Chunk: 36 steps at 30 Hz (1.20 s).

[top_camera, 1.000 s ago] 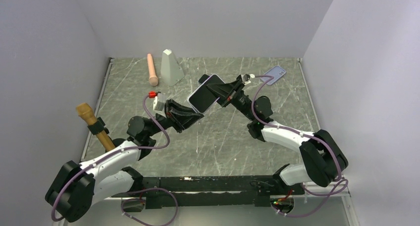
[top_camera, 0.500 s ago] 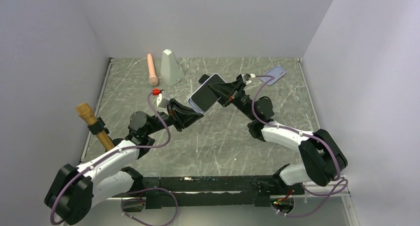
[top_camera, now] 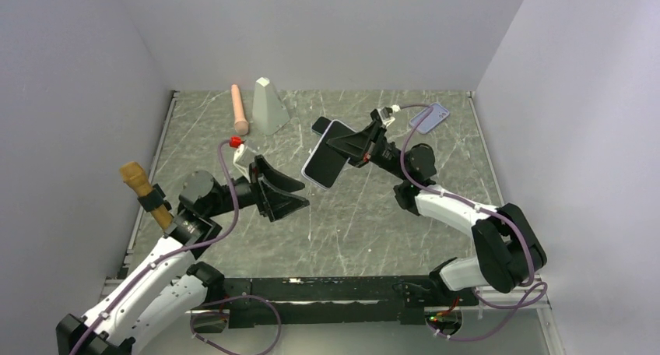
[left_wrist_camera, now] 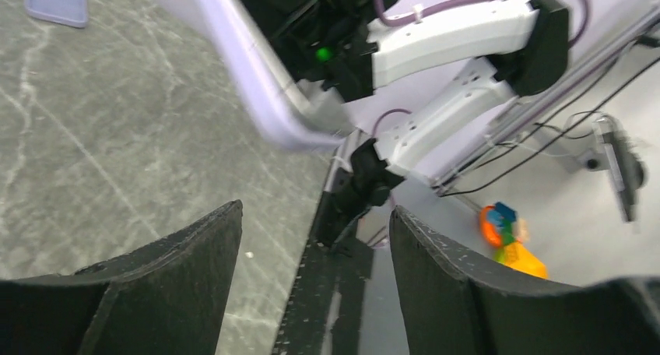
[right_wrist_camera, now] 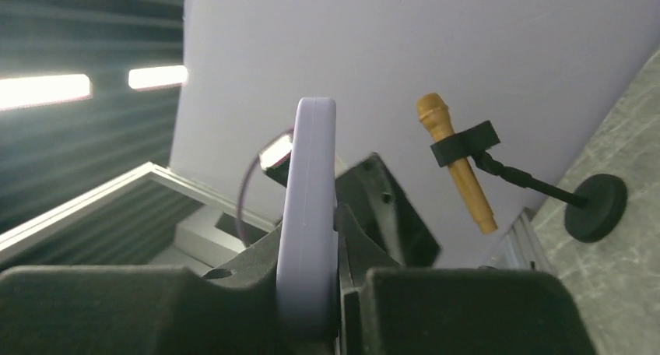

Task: Take the phone out of the phone case
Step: Remove the phone case from the phone.

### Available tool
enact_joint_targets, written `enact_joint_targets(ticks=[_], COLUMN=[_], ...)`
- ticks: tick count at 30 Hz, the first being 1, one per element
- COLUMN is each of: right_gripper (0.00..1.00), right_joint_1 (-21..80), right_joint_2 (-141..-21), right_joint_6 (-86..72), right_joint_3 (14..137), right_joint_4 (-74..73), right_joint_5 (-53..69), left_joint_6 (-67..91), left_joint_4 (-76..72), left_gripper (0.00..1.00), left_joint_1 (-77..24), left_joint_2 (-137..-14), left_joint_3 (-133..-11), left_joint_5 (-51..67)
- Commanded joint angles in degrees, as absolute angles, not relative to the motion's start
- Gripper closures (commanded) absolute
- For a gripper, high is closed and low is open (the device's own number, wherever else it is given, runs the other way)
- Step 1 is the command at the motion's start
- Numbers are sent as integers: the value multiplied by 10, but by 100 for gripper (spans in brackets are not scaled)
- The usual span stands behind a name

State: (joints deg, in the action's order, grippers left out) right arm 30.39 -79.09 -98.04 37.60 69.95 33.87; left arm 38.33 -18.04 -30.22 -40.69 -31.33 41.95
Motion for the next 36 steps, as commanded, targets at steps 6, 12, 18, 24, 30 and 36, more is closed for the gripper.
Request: enact_joint_targets(ticks=[6, 12, 18, 24, 30, 36], right_gripper=[100, 100, 100, 100, 100, 100], right_joint_1=[303, 303, 302, 300, 300, 299], right_joint_2=[-759, -741, -729, -723, -721, -714], right_joint_6=[-847, -830, -829, -839, -843, -843], right_joint_3=[438, 441, 439, 423, 425, 418], right_joint_4=[596, 568, 565, 581, 588, 591], right_joint_5=[396, 392, 381, 363, 364, 354], left_joint_6=[484, 499, 505, 499, 498, 499], left_joint_4=[-110, -156, -156, -137, -141, -147], left_gripper=[34, 34, 35, 32, 32, 31], left_joint_1=[-304, -303, -304, -304, -304, -304], left_joint_2=[-430, -416, -426, -416, -423, -426], left_joint_3=[-438, -429, -419, -404, -402, -399], left_joint_5=[475, 443, 447, 430, 425, 427])
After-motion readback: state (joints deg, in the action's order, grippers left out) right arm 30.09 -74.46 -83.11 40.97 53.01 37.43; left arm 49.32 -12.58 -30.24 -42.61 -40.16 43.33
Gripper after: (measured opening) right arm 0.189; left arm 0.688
